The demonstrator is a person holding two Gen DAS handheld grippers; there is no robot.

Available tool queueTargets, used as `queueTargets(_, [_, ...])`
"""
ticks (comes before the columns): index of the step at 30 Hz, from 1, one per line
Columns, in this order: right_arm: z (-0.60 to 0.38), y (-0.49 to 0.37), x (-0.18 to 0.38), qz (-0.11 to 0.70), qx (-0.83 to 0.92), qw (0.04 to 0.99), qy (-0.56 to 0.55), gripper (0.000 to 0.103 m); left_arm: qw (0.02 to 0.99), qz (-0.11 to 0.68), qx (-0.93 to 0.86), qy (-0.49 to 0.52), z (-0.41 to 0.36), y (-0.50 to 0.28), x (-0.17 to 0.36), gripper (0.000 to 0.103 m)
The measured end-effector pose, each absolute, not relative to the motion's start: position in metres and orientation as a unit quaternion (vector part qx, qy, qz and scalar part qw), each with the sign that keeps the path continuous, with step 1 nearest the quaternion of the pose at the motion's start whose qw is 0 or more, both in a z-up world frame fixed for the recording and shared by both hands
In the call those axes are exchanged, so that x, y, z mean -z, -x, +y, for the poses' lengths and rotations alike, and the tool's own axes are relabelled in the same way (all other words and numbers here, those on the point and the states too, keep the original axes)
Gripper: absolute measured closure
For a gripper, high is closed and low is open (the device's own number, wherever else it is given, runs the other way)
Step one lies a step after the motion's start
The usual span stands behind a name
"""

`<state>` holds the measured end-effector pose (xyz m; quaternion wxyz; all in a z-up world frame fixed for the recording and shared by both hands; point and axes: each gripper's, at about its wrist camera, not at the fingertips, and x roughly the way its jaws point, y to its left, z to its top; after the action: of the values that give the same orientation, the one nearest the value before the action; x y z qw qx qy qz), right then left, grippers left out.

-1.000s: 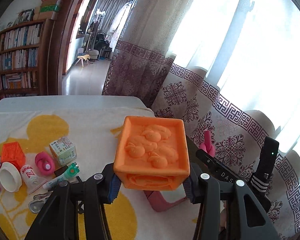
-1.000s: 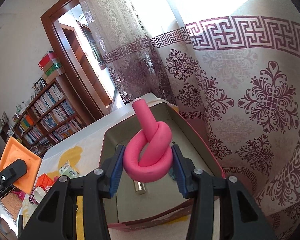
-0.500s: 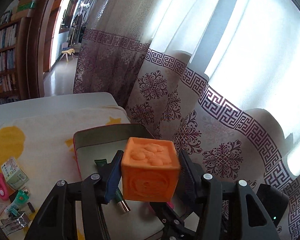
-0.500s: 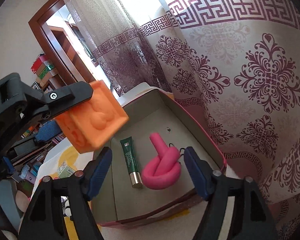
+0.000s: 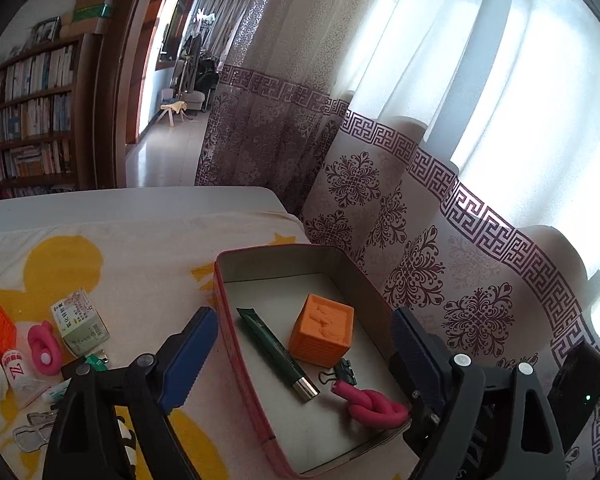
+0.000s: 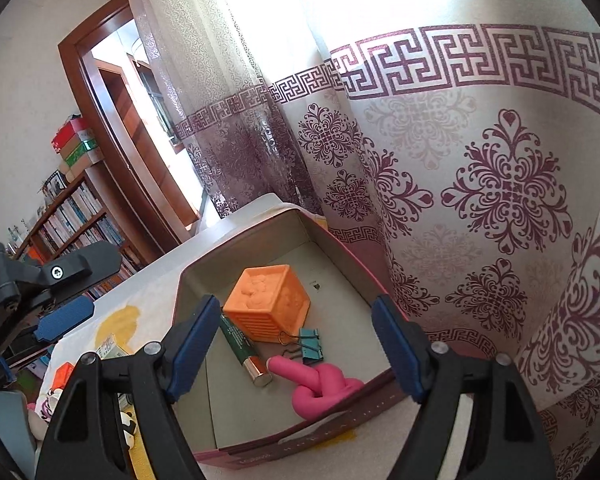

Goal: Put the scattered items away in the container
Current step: 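Withdraw both tools from the tin back over the remaining items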

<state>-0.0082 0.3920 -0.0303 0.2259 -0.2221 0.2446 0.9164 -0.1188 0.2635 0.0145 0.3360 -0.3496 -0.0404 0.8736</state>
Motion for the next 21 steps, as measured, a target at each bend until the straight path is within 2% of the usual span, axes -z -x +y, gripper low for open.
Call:
queueTargets(5, [0.388, 0.009, 0.028, 0.233, -0.92, 0.228, 0.218, 0.021, 0.306, -0.013, -0.898, 0.317, 0.217, 0.104, -0.025, 0.012])
queueTargets(9, [0.384, 0.008, 0.029, 0.228, -0.922, 0.225, 0.219, 0.021, 0.265, -0.026, -0.914, 0.306, 0.173, 0.106, -0.026, 0.012])
queueTargets(11, [0.381, 0.007, 0.028, 0.221, -0.924, 0.227, 0.216, 0.021, 0.246, -0.033, -0.919, 0.307, 0.153, 0.109, -0.022, 0.009])
queueTargets(12, [0.379, 0.007, 0.028, 0.217, -0.925, 0.228, 0.215, 0.021, 0.235, -0.037, -0.921, 0.308, 0.142, 0.111, -0.019, 0.002])
queueTargets(13, [0.378, 0.007, 0.028, 0.215, -0.925, 0.228, 0.215, 0.021, 0.224, -0.041, -0.924, 0.307, 0.132, 0.113, -0.016, 0.001])
queueTargets(21, [0.377, 0.005, 0.026, 0.203, -0.927, 0.239, 0.206, 0.021, 0.127, -0.053, -0.941, 0.309, 0.045, 0.13, 0.006, 0.001])
